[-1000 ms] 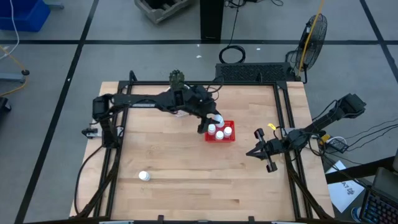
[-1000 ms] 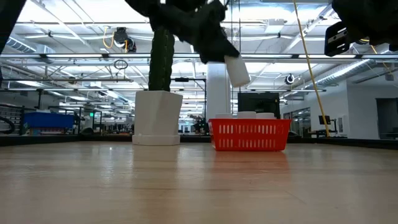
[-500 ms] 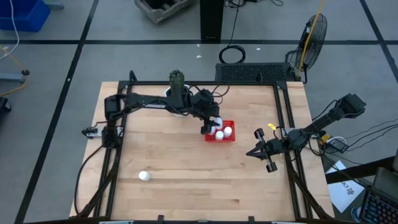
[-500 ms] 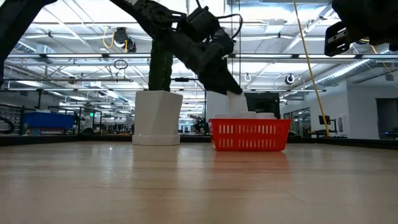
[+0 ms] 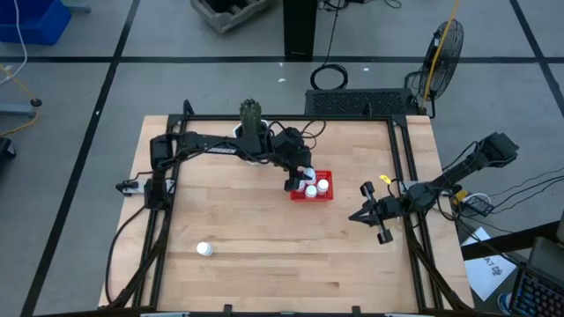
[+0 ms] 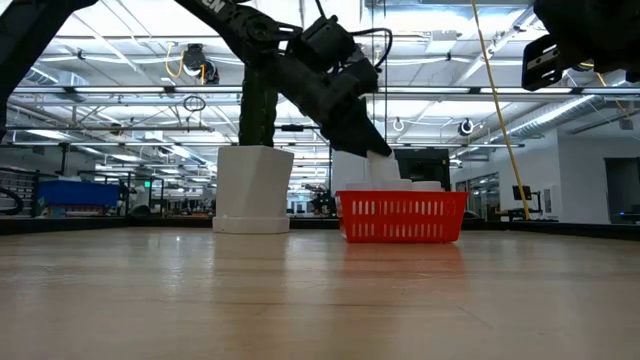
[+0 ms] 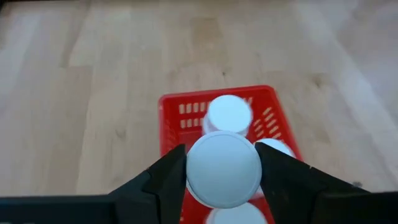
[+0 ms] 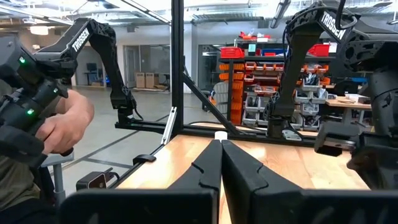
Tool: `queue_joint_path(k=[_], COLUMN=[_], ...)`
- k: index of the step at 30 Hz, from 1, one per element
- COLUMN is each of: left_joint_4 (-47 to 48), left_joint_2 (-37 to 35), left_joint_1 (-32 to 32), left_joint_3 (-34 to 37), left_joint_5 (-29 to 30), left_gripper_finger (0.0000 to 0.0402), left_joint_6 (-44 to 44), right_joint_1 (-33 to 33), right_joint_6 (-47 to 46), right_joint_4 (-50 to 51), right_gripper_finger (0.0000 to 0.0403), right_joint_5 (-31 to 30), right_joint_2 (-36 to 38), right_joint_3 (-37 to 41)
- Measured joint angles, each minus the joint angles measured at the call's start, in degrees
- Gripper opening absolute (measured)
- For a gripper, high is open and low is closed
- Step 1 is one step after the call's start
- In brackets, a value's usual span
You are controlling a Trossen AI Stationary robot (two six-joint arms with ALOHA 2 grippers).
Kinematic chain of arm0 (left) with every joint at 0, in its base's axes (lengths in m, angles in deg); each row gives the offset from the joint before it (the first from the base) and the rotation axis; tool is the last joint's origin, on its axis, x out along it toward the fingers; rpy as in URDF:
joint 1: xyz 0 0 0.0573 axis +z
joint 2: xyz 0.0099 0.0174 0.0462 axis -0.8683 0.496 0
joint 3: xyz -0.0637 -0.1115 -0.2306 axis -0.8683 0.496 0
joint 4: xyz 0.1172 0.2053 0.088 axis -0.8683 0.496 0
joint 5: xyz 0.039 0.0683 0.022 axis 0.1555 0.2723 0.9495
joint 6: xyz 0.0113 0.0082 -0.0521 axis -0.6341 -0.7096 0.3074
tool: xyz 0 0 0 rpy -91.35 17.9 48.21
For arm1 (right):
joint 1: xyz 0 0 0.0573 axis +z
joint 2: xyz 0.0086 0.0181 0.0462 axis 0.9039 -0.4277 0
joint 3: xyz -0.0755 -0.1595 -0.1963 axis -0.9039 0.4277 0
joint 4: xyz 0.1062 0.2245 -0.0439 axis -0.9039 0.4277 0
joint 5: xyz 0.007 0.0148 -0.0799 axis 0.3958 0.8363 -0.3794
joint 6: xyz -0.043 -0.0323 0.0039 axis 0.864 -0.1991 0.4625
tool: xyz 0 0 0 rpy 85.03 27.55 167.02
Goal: Pick and place pill bottles into a basket
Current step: Put the white pill bottle into the red bin, then remove the white pill bottle from the red bin
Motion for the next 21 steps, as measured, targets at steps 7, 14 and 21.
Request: queue_joint_path(k=[7, 14, 21], left_joint_4=[-3.51, -2.63, -2.45], left_joint_2=[1.96, 2.95, 2.84], left_joint_1=[-0.15, -0.15, -0.22], left_joint_3=[-0.09, 0.02, 0.02], left_joint_5=[-0.16, -0.15, -0.11], left_gripper_finger=[0.0164, 0.0192, 0.0227], left_joint_6=[0.32, 1.05, 1.44], right_joint_1=[0.02, 0.01, 0.02], right_joint_6=[0.0, 0.0, 0.0], right_joint_4=[0.2, 0.37, 0.36], right_gripper_finger=[0.0004, 0.0004, 0.0004], right_joint_5=[0.0, 0.0, 0.0], right_joint_2=[-0.02, 0.02, 0.02], right_joint_3=[0.0, 0.0, 0.0])
